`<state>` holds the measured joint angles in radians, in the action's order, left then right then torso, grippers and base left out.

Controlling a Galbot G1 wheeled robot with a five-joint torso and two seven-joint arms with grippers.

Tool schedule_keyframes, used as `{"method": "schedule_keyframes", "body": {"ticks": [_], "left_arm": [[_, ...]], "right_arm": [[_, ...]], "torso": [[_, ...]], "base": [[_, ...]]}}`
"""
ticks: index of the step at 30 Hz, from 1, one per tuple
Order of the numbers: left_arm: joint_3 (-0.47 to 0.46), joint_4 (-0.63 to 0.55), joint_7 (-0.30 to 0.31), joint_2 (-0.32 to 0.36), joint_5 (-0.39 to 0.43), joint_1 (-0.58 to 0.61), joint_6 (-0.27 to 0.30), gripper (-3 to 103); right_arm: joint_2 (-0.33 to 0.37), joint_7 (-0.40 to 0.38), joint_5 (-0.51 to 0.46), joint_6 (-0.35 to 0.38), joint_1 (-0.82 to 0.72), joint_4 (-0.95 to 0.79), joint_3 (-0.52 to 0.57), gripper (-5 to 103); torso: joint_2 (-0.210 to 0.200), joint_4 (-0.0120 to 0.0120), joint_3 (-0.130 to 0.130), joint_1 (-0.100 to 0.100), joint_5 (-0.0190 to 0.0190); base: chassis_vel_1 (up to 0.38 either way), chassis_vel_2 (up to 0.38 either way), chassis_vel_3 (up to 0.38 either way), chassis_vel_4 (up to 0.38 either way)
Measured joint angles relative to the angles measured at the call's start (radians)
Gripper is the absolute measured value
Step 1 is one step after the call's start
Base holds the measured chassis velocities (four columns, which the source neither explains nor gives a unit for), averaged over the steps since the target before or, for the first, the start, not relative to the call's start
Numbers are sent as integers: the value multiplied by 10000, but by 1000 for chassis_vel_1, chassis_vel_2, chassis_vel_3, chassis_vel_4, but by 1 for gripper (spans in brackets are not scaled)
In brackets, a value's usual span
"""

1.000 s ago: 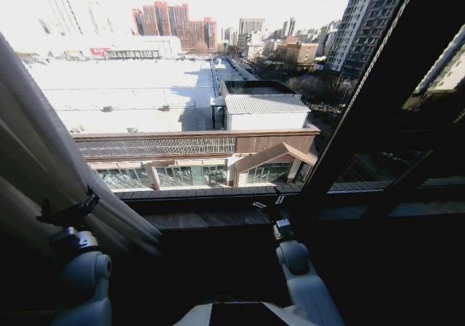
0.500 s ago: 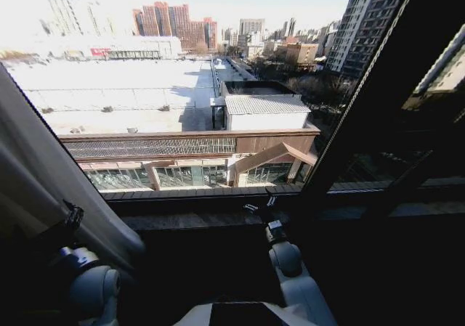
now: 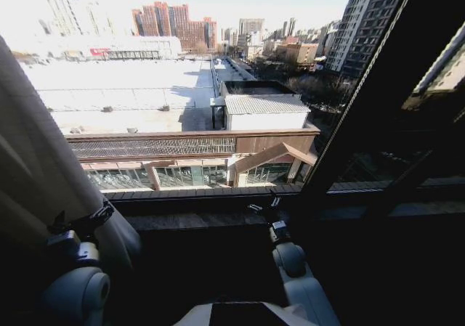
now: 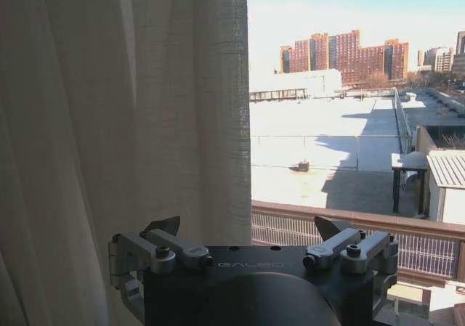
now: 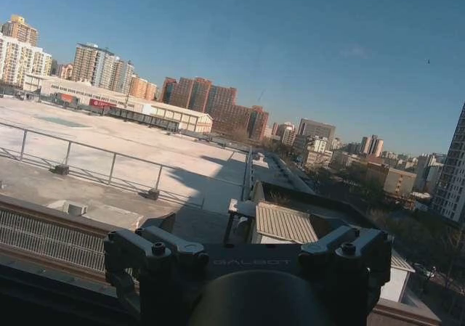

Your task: Open the curtains by pulling them apart, changing their state from closed to fully open.

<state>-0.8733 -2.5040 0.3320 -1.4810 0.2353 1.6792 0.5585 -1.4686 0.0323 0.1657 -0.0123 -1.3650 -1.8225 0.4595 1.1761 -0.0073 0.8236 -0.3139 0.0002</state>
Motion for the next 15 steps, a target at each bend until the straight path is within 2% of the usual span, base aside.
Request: {"method": "schedule_keyframes", "body": {"ticks": [2,3,5,7,10,11,13,14,15], "left_arm": [[2,123,-973,126,-5,3,-607,100],[2,123,-973,126,-5,3,-607,100],[-46,466,-2418,471,11,-186,-1259,100],[-24,865,-3230,771,42,-435,-1856,100],[14,1117,-3439,842,81,-596,-2141,100],[32,1382,-3518,834,202,-761,-2425,100],[-9,1522,-3524,717,455,-842,-2588,100],[-80,1547,-3525,629,563,-850,-2649,100],[-80,1547,-3525,629,563,-850,-2649,100]], "right_arm": [[66,0,-71,24,4,-53,56,100],[66,0,-71,24,4,-53,56,100],[114,0,-161,123,-7,-182,108,100],[165,0,-329,443,-35,-470,119,100],[197,0,-508,812,-55,-732,104,100],[237,2,-692,1396,-92,-1098,81,100],[325,28,-946,2166,-139,-1615,88,100],[422,42,-1090,2472,-169,-1877,132,100],[422,42,-1090,2472,-169,-1877,132,100]], "torso": [[1,-2,0,0,2],[1,-2,0,0,2],[0,-4,0,0,2],[0,-5,0,-1,1],[0,-4,0,-1,-1],[0,-4,1,-1,0],[0,-3,0,-1,-1],[0,-3,0,0,0],[0,-3,0,0,0]], "base": [[0,0,0,0],[0,0,0,0],[0,0,0,0],[0,0,0,0],[0,0,0,0],[0,0,0,0],[0,0,0,0],[0,0,0,0],[0,0,0,0]]}}
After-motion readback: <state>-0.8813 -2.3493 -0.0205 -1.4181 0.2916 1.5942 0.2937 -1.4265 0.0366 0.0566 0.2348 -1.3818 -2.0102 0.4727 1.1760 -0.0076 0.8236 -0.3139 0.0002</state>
